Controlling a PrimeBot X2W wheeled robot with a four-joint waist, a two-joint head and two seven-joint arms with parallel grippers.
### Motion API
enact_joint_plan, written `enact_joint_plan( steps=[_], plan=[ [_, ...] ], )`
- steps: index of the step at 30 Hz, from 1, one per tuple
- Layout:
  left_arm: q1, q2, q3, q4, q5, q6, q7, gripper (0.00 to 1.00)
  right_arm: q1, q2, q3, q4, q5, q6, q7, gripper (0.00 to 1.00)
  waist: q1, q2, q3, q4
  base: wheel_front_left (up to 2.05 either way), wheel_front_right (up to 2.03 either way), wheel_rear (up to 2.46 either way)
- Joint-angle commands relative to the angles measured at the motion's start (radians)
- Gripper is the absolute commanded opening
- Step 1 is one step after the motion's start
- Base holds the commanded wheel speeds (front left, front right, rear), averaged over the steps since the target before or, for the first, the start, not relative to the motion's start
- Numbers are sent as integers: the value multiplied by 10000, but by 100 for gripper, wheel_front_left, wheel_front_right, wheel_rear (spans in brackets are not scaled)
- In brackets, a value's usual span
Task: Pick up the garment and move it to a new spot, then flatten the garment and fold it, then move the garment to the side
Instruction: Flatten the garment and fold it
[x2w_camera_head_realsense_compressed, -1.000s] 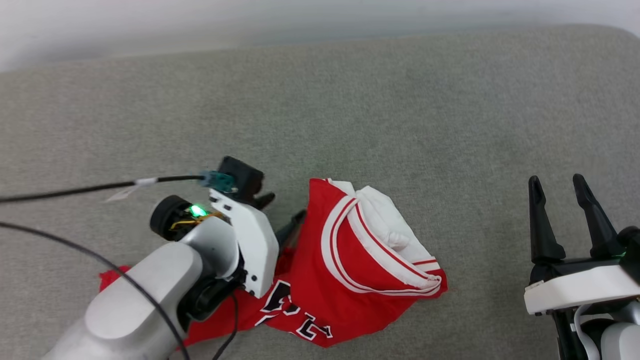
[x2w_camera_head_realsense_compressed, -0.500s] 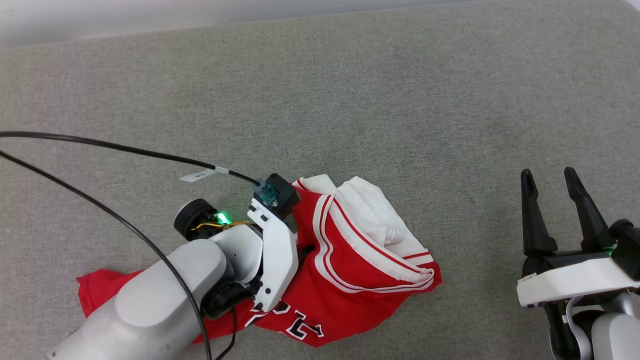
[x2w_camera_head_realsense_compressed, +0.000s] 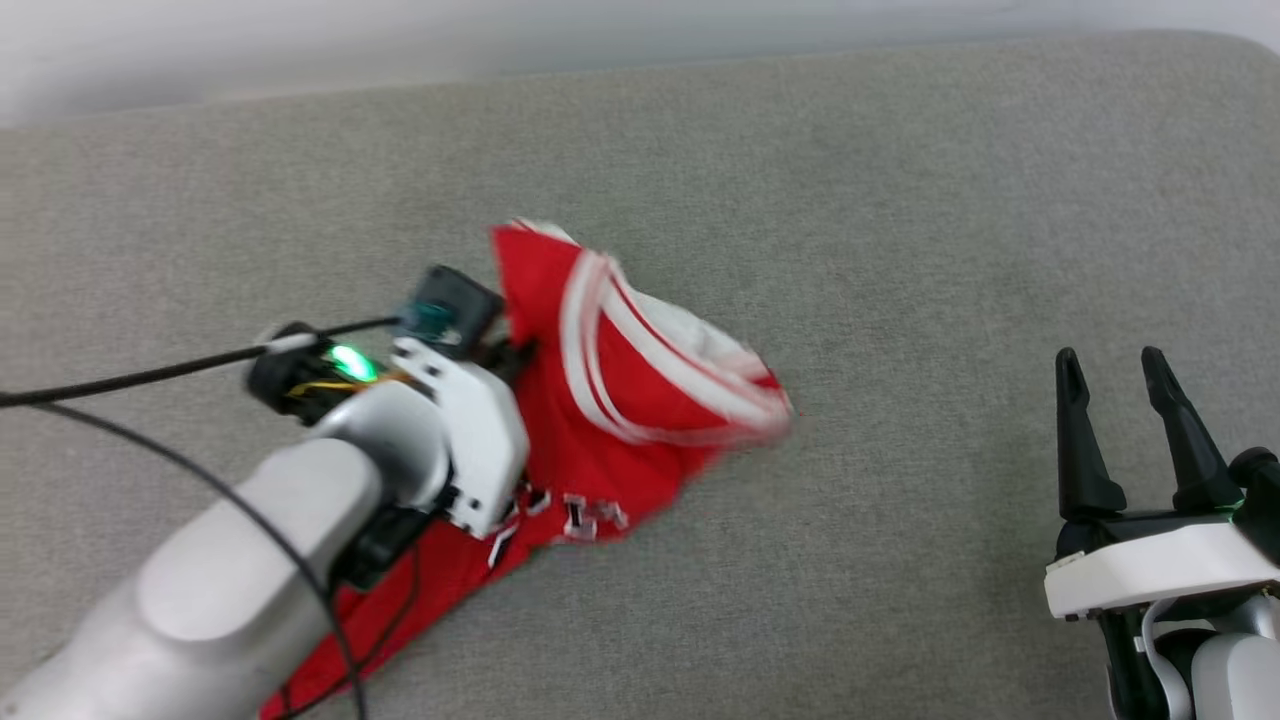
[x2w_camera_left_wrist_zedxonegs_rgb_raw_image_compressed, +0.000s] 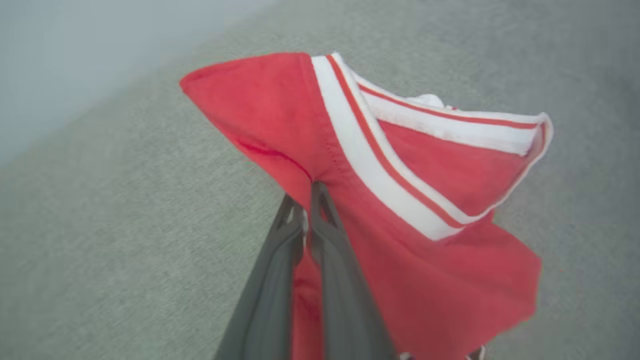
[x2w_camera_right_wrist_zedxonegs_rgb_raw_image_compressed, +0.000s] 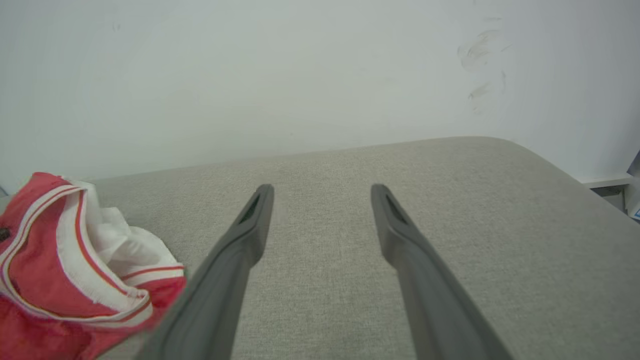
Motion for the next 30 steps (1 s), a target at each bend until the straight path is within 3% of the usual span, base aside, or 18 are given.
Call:
enact_joint_plan(
  steps=[1, 4, 5, 9, 15, 16, 17, 18, 24, 25, 30],
  plan=[
    [288, 315, 263, -259, -31, 327, -167, 0, 94, 5, -40, -23, -9, -3, -4, 100, 0, 0, -120, 148, 0, 0, 0],
    [984, 917, 775, -821, -399, 1036, -326, 0, 159, 5, -76, -54, -29, -3, 62, 100, 0, 0, -193, 249, 0, 0, 0],
    [984, 917, 775, -821, -399, 1036, -326, 0, 159, 5, -76, -54, -29, -3, 62, 100, 0, 0, -193, 249, 0, 0, 0],
    [2463, 1351, 1325, -1206, -1314, 1786, -546, 0, 211, 5, -105, -101, -31, -3, 90, 100, 0, 0, -213, 327, 0, 0, 0],
    [4258, 951, 1546, -1177, -2370, 2006, -1226, 0, 258, 5, -129, -143, -27, -3, 137, 100, 0, 0, -248, 415, 0, 0, 0],
    [4363, 831, 1583, -1142, -2414, 2029, -1439, 9, 256, 5, -131, -154, -49, -3, 167, 100, 0, 0, -268, 437, 0, 0, 0],
    [4478, 700, 1594, -1108, -2443, 2040, -1629, 58, 259, 5, -112, -165, -75, -2, 169, 100, 0, 0, -313, 452, 0, 0, 0],
    [4558, 590, 1628, -1073, -2416, 2085, -1860, 100, 262, 5, -103, -187, -103, -3, 199, 100, 0, 0, -349, 461, 0, 0, 0],
    [4970, 24, 2232, -918, -2104, 2702, -3693, 100, 392, 7, -60, -293, -186, -3, 307, 100, 0, 0, -786, 488, 0, 0, 0],
    [5255, -107, 2535, -966, -2035, 3074, -4409, 100, 490, 7, -98, -365, -202, -2, 361, 100, 0, 0, -1010, 523, 0, 0, 0],
    [5587, -65, 2890, -1062, -2078, 3355, -4928, 100, 645, 5, -151, -490, -187, -2, 470, 100, 0, 0, -1282, 610, 0, 0, 0]
  ],
)
